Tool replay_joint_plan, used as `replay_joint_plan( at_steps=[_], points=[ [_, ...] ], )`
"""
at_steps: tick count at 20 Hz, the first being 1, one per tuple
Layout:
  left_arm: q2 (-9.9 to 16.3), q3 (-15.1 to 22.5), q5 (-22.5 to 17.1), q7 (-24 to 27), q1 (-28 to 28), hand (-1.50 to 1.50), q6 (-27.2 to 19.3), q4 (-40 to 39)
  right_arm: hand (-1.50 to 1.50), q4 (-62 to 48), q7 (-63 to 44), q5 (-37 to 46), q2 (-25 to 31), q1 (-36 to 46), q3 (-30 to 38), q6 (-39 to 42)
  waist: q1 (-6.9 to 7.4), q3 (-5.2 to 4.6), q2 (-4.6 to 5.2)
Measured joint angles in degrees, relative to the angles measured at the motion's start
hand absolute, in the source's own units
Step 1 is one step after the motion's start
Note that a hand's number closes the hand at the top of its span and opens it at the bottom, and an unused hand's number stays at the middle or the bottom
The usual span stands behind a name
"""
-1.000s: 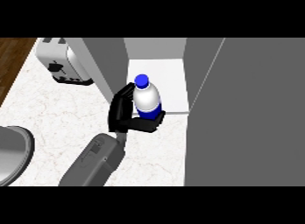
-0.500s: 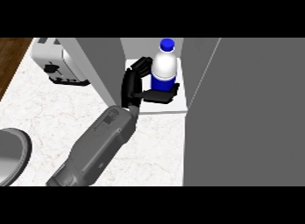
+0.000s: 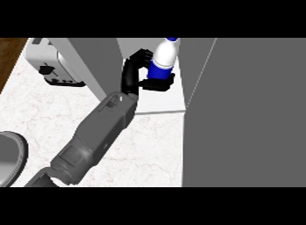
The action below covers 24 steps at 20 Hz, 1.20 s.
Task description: Pick up the bottled water, place it into the cabinet and close the cabinet
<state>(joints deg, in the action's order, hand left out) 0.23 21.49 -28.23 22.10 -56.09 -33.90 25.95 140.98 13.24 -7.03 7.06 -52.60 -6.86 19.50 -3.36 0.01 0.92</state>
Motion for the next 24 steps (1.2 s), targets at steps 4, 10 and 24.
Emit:
replay_joint_plan(
  at_steps=[4,10,24],
  points=[
    [0.0,-2.3,-0.1,1.4,-1.8,1.5,-1.8,-6.3,-1.5,-0.1,0.5,-0.5,0.2,-0.4,0.8,1.0,-0.67,-0.03,0.28],
    [1.6,-6.8,-1.8,4.6,-4.1,1.5,-1.9,-11.8,-1.5,-0.4,1.8,-1.0,-0.2,-1.0,0.4,2.2,-1.42,-0.09,0.7],
    [2.9,-6.6,1.8,8.3,-10.8,-1.5,-6.1,-20.3,-1.5,-1.8,2.3,-1.7,0.0,0.6,0.6,4.0,-2.67,-0.1,1.35]
  ],
)
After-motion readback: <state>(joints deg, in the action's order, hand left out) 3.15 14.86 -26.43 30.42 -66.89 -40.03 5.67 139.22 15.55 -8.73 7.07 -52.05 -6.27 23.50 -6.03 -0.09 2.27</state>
